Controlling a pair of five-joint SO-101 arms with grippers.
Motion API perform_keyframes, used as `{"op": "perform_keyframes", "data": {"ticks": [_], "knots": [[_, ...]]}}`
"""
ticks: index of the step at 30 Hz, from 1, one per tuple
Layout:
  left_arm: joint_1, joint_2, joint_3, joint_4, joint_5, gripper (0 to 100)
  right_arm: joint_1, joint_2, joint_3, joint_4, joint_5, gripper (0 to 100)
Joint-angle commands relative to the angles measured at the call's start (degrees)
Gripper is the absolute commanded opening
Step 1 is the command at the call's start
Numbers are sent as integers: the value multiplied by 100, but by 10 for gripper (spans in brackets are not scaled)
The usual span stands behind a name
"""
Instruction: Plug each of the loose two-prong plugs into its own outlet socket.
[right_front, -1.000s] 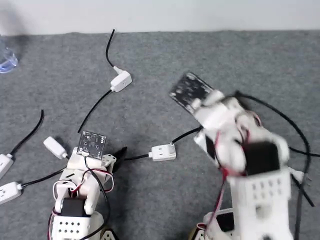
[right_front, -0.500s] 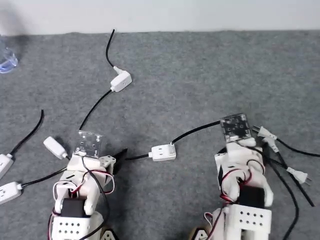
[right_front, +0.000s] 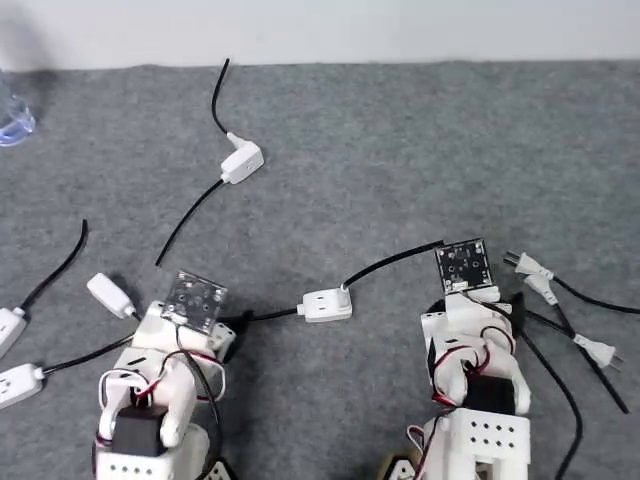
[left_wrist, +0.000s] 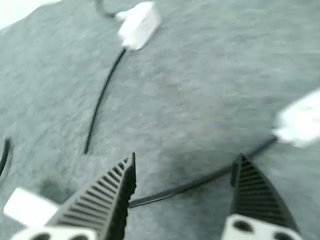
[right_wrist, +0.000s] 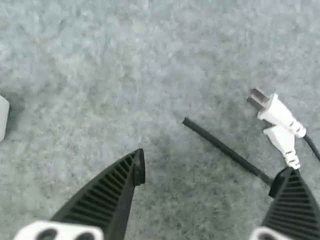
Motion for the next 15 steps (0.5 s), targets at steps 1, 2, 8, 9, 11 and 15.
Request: {"op": "perform_keyframes", "data": {"ticks": [1, 2, 8, 9, 11, 15], "knots": [[800, 782, -1446, 149, -70, 288, -13, -75, -35, -136, 97, 384], [985, 1213, -1745, 62, -70, 288, 31, -75, -35, -136, 97, 384], [1635, 4492, -2589, -1292, -97, 288, 945, -84, -44, -365, -149, 384], [1829, 4993, -2677, -1459, -264, 288, 1112, -84, -44, -426, -255, 384], [2251, 5802, -2818, -1758, -703, 286, 1437, -84, -35, -567, -352, 384], [2620, 7033, -3160, -2365, -1301, 286, 1736, -84, 53, -734, -352, 384]]}}
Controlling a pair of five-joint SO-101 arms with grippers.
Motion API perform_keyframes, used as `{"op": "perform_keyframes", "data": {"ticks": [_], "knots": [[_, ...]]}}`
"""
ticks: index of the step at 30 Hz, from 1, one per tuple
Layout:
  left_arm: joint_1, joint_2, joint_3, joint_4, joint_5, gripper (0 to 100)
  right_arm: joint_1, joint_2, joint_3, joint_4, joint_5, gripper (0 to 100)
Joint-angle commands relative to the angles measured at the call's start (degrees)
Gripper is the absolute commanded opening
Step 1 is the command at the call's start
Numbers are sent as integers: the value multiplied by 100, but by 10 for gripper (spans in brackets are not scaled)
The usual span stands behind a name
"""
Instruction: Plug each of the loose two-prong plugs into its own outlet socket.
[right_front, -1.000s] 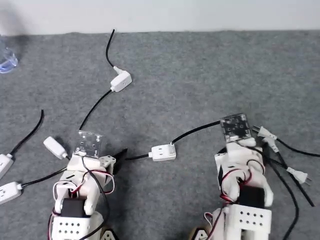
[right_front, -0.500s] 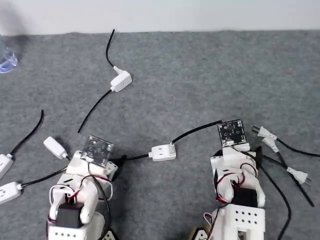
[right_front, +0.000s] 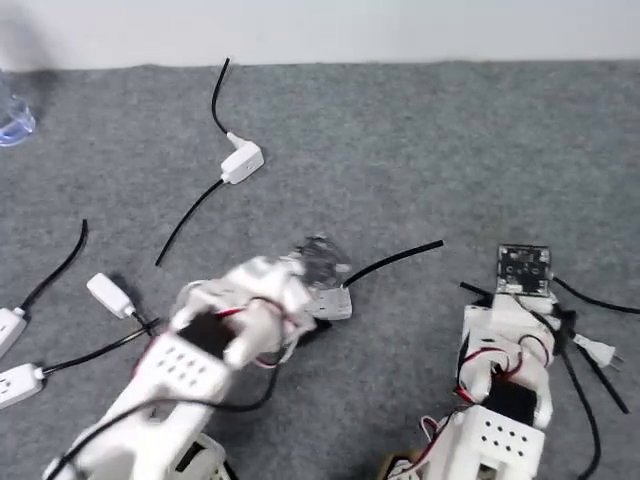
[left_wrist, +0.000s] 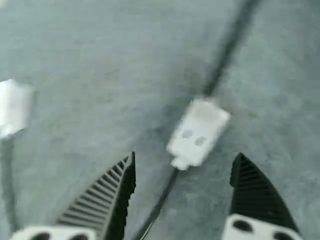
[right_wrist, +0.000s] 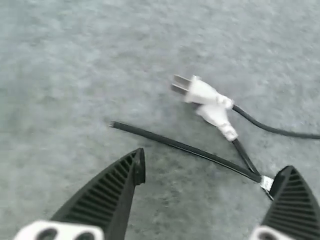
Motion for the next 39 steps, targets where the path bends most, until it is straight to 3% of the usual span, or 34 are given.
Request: {"op": "perform_keyframes", "data": {"ticks": [1, 10, 16, 19, 23, 27, 31, 35, 39], "knots": [[193, 1116, -585, -545, -571, 286, 251, -57, -26, -207, -62, 384], [-158, 3516, -1833, -914, -1503, 287, 242, -57, 132, -523, 149, 383], [-132, 4308, -2598, -615, -1670, 280, -57, -57, 193, -593, 360, 383], [-114, 4378, -2756, -325, -1679, 197, -57, -57, 193, -611, 360, 383], [-123, 4378, -2756, -290, -1679, 8, -57, -57, 193, -611, 360, 383], [-290, 4158, -2879, -141, -1653, 11, -66, -92, 281, -681, 369, 383], [-712, 3024, -3196, 879, -1486, 12, -66, -66, 316, -787, 378, 383], [-1363, 1433, -3407, 1741, -1477, 12, -75, -66, 316, -778, 378, 383], [-2330, 246, -3371, 1908, -1477, 12, -242, -66, 334, -760, 387, 383]]}}
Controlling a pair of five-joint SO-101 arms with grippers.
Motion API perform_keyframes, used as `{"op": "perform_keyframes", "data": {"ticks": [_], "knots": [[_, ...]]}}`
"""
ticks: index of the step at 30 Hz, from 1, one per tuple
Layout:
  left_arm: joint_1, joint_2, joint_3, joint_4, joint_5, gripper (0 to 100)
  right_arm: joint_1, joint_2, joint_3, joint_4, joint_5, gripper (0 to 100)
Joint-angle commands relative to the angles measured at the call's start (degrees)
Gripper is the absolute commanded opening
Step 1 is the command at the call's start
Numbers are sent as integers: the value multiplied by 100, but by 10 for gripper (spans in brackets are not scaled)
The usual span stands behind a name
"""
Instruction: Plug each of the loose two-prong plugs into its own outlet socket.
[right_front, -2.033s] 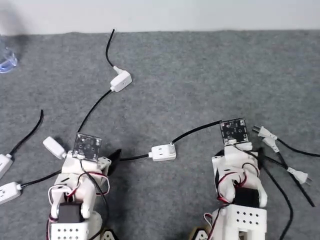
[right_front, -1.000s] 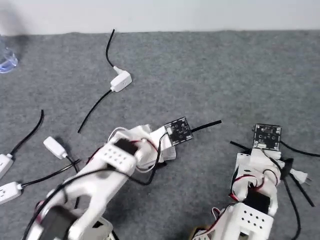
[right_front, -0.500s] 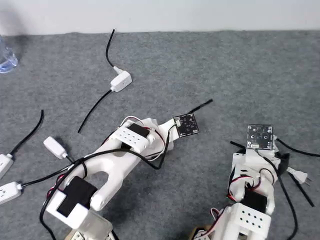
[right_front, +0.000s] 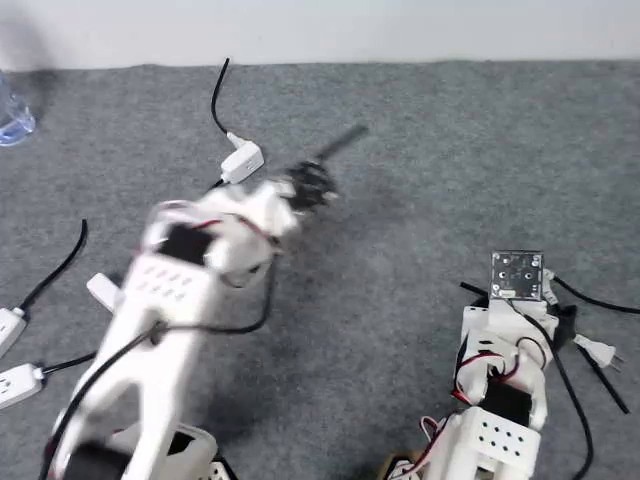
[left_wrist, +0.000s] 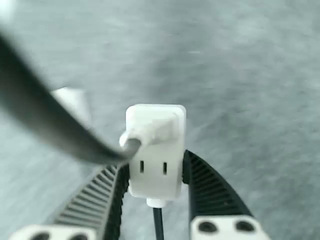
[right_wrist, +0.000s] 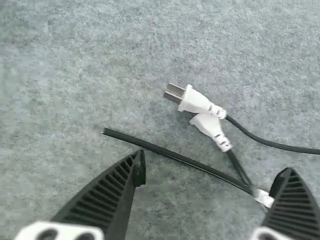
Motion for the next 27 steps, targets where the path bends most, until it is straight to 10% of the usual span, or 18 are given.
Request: {"op": "perform_keyframes", "data": {"ticks": [1, 14, 27], "knots": [[-932, -1116, -259, 70, 62, 12, -110, -48, -35, -110, 70, 383], [-2338, 2409, -1807, -1855, 422, 12, -136, -48, -26, -119, 70, 383], [-1960, 7191, -8022, 26, 1090, 34, -145, -75, 97, -312, 70, 383]]}}
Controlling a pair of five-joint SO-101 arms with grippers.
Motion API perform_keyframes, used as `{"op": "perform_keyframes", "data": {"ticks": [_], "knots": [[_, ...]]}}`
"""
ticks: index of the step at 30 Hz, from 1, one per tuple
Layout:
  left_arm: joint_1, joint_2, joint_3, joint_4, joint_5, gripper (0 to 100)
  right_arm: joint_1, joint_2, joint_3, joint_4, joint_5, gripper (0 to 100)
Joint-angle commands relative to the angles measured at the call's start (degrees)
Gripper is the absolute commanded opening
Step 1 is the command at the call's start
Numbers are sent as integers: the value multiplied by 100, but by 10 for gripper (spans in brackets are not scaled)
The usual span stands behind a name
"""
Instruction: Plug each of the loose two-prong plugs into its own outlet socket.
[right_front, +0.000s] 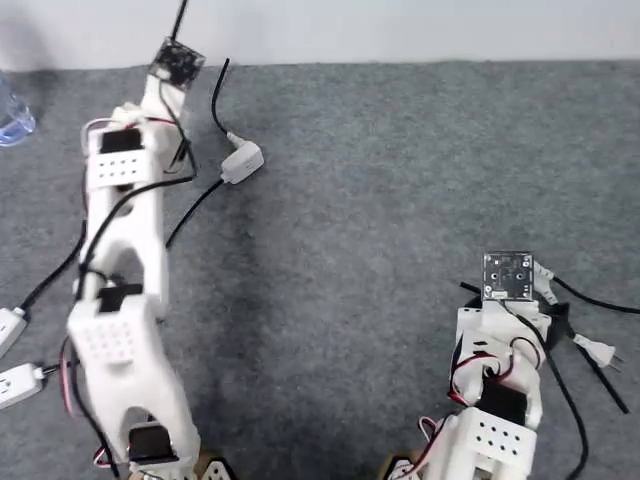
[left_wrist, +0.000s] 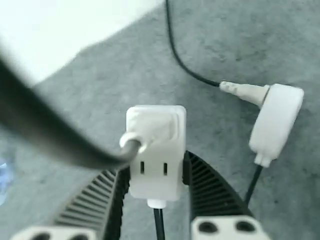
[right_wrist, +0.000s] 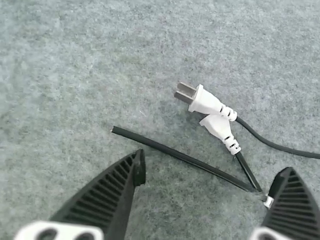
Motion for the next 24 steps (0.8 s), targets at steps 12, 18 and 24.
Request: {"op": "perform_keyframes", "data": {"ticks": [12, 18, 24], "knots": [[26, 2426, -6325, 3077, 273, 312, -75, -92, 0, -145, 273, 383], [-712, 1582, -6281, 4404, -554, 312, -224, -92, 18, -136, 273, 383], [-2171, 923, -6114, 4492, -677, 312, -242, -92, 18, -136, 273, 383]]}}
